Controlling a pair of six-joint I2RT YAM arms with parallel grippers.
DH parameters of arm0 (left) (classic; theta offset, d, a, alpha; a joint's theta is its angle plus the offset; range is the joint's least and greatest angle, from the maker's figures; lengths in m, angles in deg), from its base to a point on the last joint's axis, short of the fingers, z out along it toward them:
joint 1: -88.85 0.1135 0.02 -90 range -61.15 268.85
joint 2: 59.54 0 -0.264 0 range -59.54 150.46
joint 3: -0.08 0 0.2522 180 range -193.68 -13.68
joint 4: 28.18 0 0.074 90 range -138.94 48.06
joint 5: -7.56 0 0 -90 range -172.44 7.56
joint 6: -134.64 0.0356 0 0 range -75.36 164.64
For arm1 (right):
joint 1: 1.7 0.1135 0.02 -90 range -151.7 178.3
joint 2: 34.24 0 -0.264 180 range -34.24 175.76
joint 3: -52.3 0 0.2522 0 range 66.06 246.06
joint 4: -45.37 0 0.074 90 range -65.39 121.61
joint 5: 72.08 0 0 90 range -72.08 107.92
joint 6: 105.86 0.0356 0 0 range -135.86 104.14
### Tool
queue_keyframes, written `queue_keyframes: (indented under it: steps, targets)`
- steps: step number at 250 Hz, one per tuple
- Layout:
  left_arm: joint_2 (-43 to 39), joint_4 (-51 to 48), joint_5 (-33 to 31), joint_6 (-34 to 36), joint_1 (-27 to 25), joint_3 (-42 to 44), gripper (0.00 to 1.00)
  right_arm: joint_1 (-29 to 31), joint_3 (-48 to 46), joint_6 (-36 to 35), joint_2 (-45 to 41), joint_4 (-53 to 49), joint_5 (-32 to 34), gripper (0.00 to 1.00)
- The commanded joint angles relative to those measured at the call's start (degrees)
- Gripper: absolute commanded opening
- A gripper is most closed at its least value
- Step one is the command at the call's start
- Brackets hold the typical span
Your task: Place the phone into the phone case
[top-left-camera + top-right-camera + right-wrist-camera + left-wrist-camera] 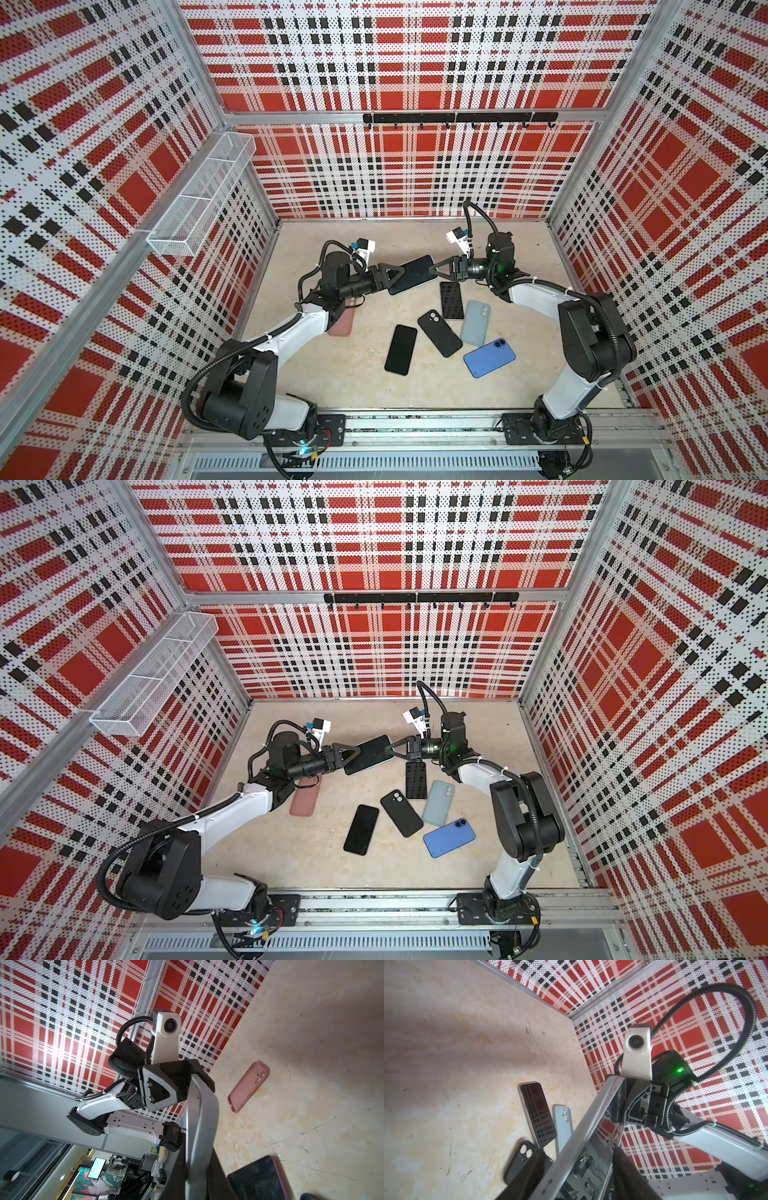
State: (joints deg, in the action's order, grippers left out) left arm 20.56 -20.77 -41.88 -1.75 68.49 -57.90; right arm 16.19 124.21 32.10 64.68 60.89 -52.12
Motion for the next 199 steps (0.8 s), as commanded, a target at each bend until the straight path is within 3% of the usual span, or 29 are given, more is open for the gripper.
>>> queue_keyframes:
  steps: [1, 17, 33, 56, 76, 122, 199]
  targets:
    - [-1.46, 8.07, 2.64, -1.95, -1.78, -0.29, 0.36, -0.13, -0.13, 2.54, -1.63, 7.48, 0.21, 0.0]
    - [-1.33, 8.38, 2.51, -2.37, -1.99, -0.34, 0.21, -0.44, -0.2, 2.34, -1.87, 7.02, 0.69, 0.0]
    - [-1.27, 8.71, 2.46, -2.64, -2.06, -0.27, 0.14, -0.54, -0.12, 1.72, -2.01, 6.44, 1.1, 0.02]
    - [-1.26, 9.37, 2.08, -3.11, -2.18, -0.04, 0.13, -0.57, 0.19, 1.43, -1.98, 6.18, 1.48, 0.07]
    - [-1.37, 10.32, 2.07, -3.74, -2.31, 0.27, 0.12, -0.53, 0.6, 1.38, -1.97, 6.45, 1.83, 0.2]
    - [-1.68, 13.08, 2.61, -5.3, -2.32, 1.2, 0.1, -0.75, 2.46, 2.89, -1.51, 8.96, 2.28, 0.35]
    - [-1.49, 13.74, 2.75, -6.15, -2.97, 1.5, 0.08, -0.82, 4.38, 14.31, 2.32, 24.43, 1.85, 0.39]
